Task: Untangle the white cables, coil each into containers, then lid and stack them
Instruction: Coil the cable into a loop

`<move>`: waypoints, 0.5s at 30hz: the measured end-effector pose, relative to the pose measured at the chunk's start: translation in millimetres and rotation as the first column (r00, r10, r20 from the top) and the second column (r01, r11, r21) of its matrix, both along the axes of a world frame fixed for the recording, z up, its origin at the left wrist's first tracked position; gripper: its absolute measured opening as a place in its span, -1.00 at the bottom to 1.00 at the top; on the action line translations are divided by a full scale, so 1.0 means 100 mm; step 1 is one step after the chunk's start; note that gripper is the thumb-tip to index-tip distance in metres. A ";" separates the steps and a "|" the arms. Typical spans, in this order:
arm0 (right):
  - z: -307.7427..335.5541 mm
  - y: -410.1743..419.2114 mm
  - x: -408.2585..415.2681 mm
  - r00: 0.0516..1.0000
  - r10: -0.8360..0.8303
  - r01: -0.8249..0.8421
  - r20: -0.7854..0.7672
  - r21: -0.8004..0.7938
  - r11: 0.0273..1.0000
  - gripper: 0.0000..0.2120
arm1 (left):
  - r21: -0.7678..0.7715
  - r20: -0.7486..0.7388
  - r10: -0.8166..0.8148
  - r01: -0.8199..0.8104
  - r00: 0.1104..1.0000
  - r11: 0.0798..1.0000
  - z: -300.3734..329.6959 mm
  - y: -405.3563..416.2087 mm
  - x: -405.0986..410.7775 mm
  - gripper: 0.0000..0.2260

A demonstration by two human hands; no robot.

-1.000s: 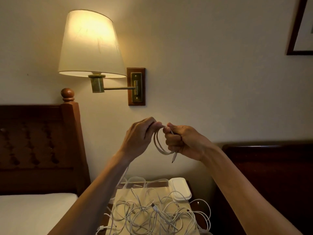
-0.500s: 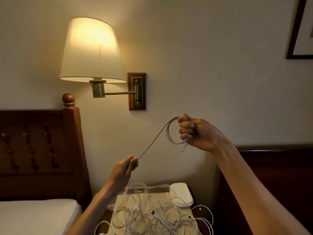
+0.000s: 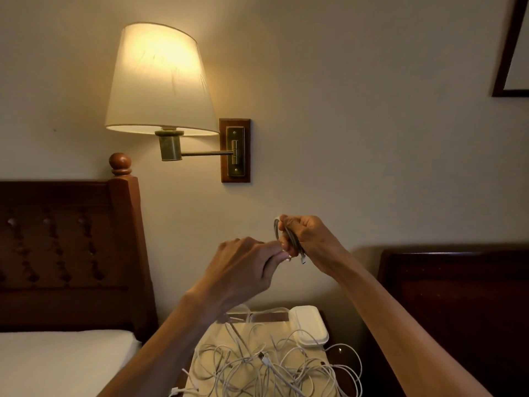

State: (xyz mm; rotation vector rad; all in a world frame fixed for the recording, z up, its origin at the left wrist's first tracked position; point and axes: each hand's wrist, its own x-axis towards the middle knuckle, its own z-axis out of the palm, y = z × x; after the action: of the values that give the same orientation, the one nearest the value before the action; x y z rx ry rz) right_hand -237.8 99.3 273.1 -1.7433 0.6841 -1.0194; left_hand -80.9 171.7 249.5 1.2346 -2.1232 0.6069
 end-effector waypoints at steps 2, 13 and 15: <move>0.01 0.01 -0.01 0.999 -0.016 0.015 -0.036 -0.038 0.999 -0.67 | -0.073 0.015 0.003 -0.002 1.000 0.997 0.01 0.00 -0.02 -0.72; -0.02 0.07 -0.06 0.979 0.178 -0.176 -0.103 0.035 0.984 -0.66 | -0.171 -0.038 -0.025 0.018 0.999 0.985 0.26 -0.11 -0.02 -0.62; 0.02 0.10 -0.05 0.975 0.217 -0.213 -0.050 0.071 0.974 -0.65 | -0.161 -0.091 -0.035 0.020 0.995 0.987 0.29 -0.18 0.04 -0.59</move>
State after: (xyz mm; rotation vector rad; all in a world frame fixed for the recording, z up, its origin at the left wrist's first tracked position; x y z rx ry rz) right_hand -243.0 109.2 275.1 -1.7524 0.5440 -0.7922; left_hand -76.6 154.2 278.9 1.1213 -1.9701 0.6799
